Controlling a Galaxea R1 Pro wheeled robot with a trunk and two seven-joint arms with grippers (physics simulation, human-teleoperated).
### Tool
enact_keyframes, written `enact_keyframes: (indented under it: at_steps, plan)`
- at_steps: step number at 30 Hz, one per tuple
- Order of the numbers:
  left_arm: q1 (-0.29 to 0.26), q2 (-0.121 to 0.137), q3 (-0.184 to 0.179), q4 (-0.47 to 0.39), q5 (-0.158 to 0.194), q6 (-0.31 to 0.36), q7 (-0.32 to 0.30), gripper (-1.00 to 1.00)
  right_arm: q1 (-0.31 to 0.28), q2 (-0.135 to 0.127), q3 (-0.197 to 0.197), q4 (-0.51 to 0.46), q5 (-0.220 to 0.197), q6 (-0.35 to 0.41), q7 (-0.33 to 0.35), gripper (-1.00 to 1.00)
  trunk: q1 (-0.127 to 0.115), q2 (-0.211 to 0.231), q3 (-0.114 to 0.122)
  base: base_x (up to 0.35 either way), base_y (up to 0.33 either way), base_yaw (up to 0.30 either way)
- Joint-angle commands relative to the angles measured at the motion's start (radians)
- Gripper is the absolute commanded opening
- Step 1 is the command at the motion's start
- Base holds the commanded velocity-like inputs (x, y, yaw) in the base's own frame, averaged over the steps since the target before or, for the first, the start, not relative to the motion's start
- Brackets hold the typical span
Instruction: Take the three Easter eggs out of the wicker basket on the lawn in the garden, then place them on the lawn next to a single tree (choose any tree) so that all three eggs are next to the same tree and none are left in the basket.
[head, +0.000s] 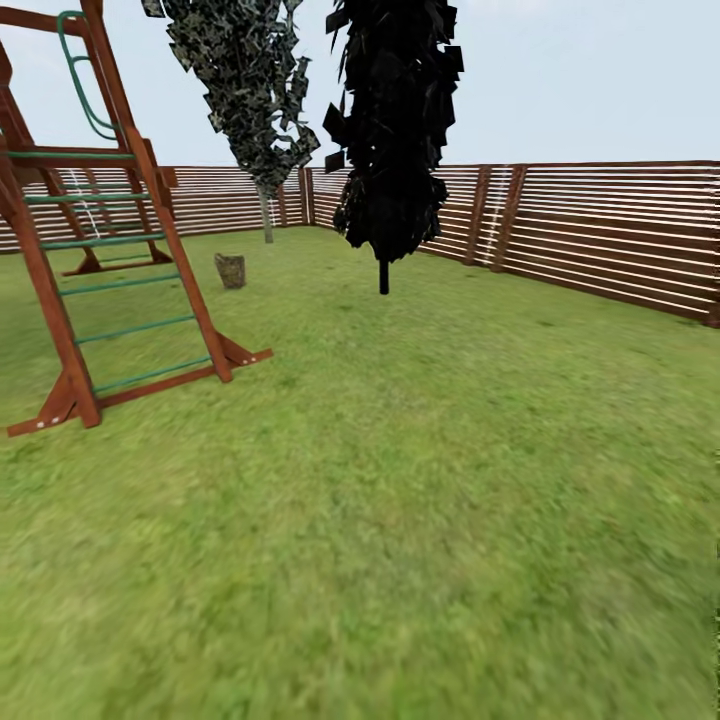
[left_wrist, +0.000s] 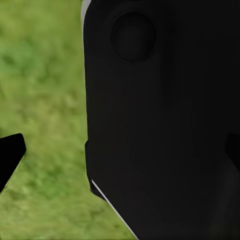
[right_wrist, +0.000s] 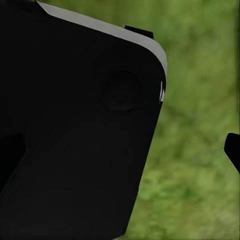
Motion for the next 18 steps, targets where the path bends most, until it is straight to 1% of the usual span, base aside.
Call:
enact_keyframes:
  at_steps: [1,3,5,18]
  plan:
    - [0.001,0.000,0.001,-0.001,0.000,-0.002,-0.001,1.00,-0.001,-0.001,0.007,0.001,0.002,-0.003,0.000,1.00,0.001,0.000,-0.001,0.342,0.001,-0.261]
    - [0.001,0.000,0.000,-0.001,0.000,-0.003,-0.001,1.00,-0.001,-0.001,0.008,0.001,0.002,-0.003,0.000,1.00,0.001,0.000,-0.001,0.331,0.001,-0.261]
    - [0.001,0.000,0.000,-0.001,0.000,-0.003,0.000,1.00,-0.001,-0.002,0.008,0.001,0.002,-0.003,0.000,1.00,0.001,0.000,-0.001,0.203,0.000,-0.261]
    - [0.001,-0.004,-0.002,-0.001,-0.002,-0.003,-0.001,1.00,-0.001,0.000,0.007,0.001,0.002,-0.003,0.000,1.00,0.001,0.000,-0.001,0.014,0.000,-0.261]
